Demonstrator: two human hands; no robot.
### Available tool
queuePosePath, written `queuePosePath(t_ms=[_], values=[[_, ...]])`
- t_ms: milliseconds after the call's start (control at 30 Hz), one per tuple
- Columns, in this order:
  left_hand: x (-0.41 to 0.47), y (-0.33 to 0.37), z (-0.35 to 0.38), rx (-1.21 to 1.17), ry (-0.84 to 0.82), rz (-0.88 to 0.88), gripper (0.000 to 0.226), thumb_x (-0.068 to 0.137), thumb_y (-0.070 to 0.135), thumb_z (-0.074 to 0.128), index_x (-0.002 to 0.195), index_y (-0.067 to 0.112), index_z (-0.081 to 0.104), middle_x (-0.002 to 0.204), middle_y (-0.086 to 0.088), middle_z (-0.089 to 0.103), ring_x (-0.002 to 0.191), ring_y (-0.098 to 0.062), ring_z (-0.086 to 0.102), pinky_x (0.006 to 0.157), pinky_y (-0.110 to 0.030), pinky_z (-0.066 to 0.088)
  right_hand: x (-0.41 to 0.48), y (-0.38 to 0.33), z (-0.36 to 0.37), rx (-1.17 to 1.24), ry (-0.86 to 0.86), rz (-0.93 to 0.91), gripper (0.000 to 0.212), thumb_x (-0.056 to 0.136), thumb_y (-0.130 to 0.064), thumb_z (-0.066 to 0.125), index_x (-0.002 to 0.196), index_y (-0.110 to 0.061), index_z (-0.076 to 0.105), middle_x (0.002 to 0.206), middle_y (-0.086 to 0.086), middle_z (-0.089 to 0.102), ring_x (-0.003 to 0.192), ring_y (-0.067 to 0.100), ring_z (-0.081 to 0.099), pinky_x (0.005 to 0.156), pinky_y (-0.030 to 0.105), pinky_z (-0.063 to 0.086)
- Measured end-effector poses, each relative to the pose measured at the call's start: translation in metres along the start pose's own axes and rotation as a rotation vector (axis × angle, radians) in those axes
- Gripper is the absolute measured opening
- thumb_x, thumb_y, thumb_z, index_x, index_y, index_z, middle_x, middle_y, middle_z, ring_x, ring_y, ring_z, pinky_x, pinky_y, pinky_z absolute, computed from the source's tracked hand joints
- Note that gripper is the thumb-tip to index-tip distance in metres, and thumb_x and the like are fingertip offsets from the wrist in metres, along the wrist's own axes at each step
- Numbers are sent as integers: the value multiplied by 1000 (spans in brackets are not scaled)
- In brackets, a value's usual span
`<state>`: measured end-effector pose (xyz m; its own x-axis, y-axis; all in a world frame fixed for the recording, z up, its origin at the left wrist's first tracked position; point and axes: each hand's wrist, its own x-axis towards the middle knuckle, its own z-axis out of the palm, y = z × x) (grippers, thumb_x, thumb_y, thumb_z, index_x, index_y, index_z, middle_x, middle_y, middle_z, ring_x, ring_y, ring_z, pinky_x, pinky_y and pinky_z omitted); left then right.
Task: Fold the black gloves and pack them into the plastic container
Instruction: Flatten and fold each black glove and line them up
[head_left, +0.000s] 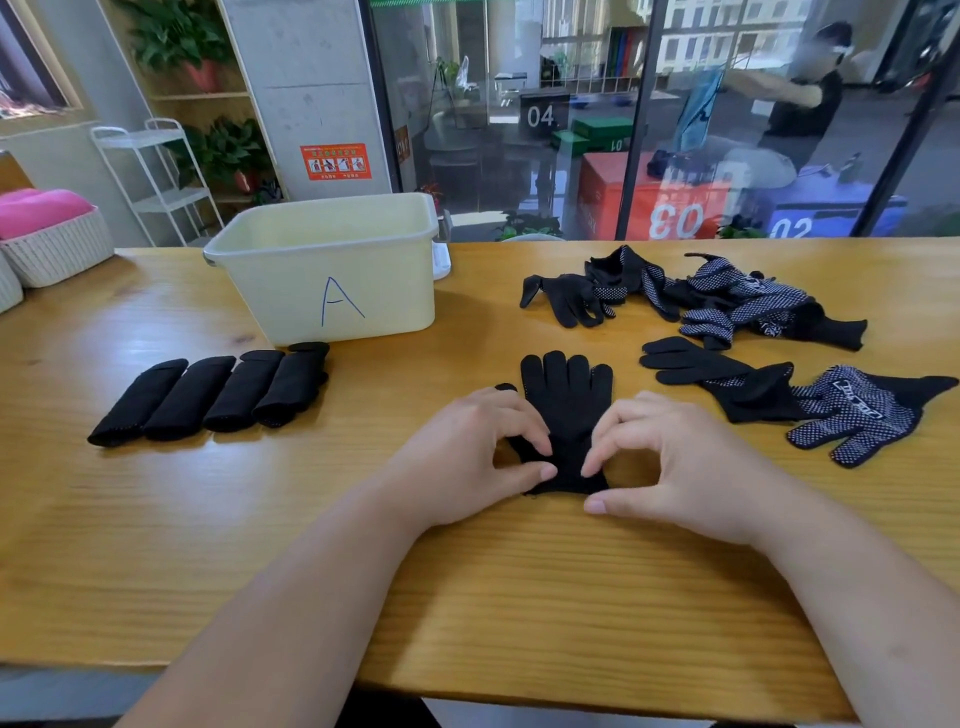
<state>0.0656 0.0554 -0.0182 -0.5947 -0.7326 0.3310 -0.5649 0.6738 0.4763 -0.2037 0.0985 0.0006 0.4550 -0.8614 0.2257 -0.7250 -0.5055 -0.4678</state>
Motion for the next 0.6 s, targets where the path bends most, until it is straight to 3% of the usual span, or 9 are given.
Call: queuePosePath(t_ms=[167,367,600], values=[[1,-1,0,53,11,-23,18,97,45,75,110,33,79,122,23,67,121,0,59,104,-26,48,3,5,6,-99,35,14,23,86,-62,77,104,-47,76,110,-30,63,107,3,54,90,37,50],[-2,1,-3,50,7,-29,25,93,57,76,108,36,77,126,24,64,119,5,59,102,-23,49,5,1,10,-317,69,-3,28,96,-58,61,114,-42,76,109,-30,61,102,0,54,80,33,54],[0,3,-3,82,-6,-23,37,83,62,83,110,37,76,123,25,60,120,-3,54,104,-29,47,6,-3,14,-299,155,48,16,100,-48,62,107,-39,73,94,-28,56,86,-2,49,70,20,42]])
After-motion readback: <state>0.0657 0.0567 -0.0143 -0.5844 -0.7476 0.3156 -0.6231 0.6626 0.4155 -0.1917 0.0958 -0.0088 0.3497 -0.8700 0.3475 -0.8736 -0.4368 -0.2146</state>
